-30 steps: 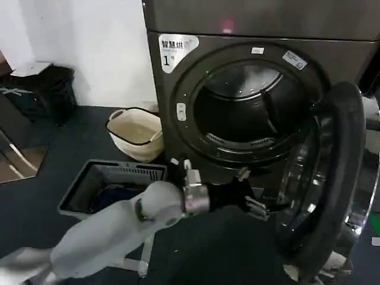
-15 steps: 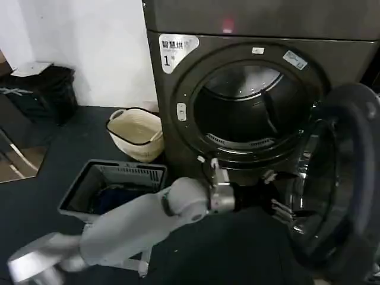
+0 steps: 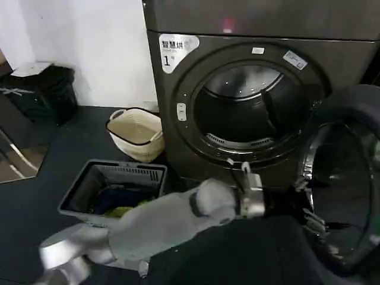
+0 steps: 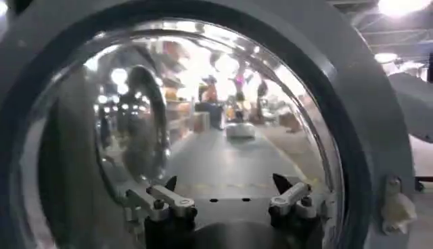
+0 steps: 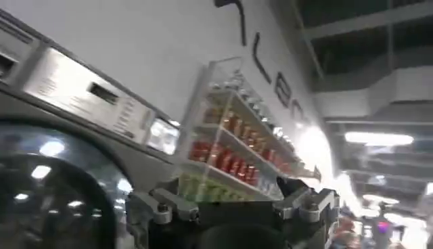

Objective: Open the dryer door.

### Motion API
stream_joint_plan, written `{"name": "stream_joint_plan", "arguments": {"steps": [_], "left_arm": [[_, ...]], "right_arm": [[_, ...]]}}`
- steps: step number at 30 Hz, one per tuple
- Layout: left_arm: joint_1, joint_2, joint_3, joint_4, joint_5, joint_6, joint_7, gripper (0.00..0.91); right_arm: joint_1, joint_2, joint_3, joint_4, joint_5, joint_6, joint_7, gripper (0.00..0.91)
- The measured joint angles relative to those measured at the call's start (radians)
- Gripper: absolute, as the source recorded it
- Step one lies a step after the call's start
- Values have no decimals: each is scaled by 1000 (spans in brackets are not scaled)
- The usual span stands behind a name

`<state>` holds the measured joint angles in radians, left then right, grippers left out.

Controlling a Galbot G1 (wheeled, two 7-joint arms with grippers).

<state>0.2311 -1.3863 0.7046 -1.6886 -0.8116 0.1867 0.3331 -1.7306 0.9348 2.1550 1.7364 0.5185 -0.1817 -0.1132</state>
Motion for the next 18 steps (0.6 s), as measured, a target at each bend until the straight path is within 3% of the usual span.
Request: {"name": "stream_joint_plan", "arguments": {"steps": [18], "left_arm": [[-42, -179, 59, 152, 37, -38, -33, 907]], "right_arm": [[-19, 21, 62, -5, -5, 33, -27, 907]]}}
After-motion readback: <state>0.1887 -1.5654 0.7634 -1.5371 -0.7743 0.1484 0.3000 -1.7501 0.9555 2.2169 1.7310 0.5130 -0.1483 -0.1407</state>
